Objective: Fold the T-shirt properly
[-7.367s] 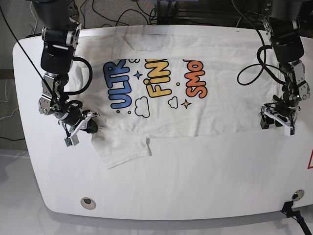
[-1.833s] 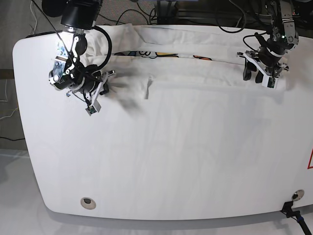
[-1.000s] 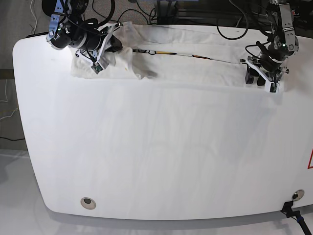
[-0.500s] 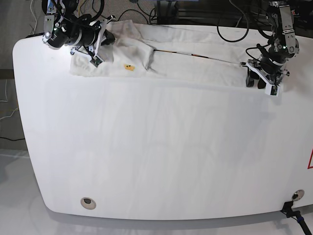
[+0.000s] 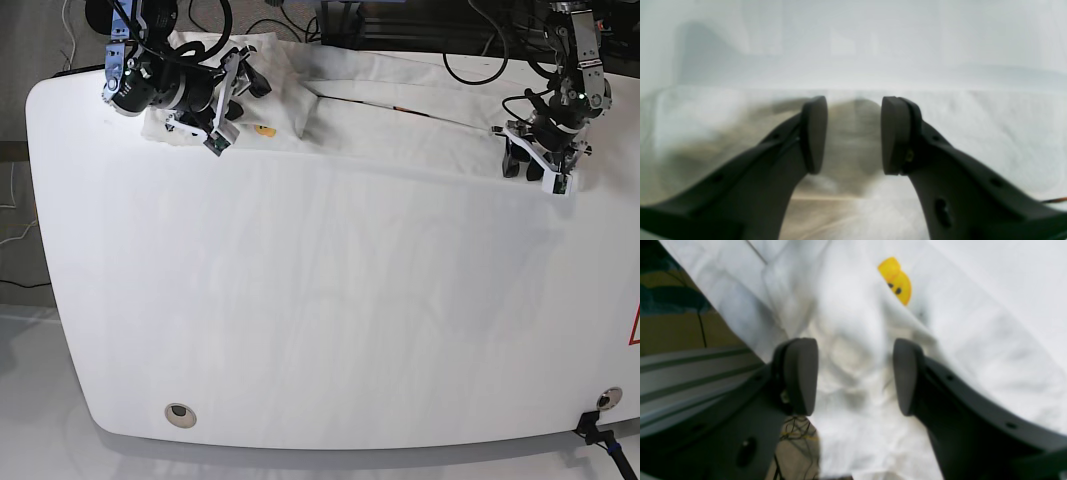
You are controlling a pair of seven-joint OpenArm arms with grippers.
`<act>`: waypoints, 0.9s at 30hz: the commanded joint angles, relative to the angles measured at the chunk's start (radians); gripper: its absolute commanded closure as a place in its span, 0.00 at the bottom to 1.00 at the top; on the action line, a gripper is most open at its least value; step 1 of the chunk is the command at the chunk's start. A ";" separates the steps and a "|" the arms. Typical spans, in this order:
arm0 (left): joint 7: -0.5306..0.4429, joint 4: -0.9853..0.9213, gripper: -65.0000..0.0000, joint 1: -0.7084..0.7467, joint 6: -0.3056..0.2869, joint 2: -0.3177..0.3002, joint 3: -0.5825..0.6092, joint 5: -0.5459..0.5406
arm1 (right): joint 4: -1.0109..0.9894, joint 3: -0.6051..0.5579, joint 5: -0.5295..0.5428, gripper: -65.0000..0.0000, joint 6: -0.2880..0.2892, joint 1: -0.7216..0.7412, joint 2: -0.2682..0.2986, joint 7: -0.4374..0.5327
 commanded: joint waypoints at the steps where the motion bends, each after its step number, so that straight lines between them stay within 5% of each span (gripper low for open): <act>1: -0.016 0.020 0.62 -0.004 0.001 -0.013 -0.007 -0.009 | 0.020 0.002 0.022 0.51 0.002 0.012 0.005 -0.001; 7: -0.016 0.021 0.62 0.001 0.001 -0.013 -0.007 -0.011 | 0.019 0.003 0.014 0.63 0.002 0.033 0.005 -0.001; 12: -0.016 0.158 0.62 0.079 0.001 -0.008 -0.007 -0.011 | 0.019 0.005 0.014 1.00 0.002 0.030 0.007 -0.001; 16: -0.016 0.259 0.64 0.159 0.004 -0.006 -0.007 -0.011 | -0.017 0.005 0.013 1.00 0.002 0.030 0.007 -0.001; 21: -0.016 0.209 1.00 0.162 0.004 -0.006 -0.007 -0.009 | -0.129 0.003 0.013 1.00 0.002 0.030 0.012 0.052; 27: -0.016 0.095 1.00 0.142 0.002 -0.009 -0.005 -0.009 | -0.290 0.003 0.013 1.00 0.002 0.036 0.016 0.112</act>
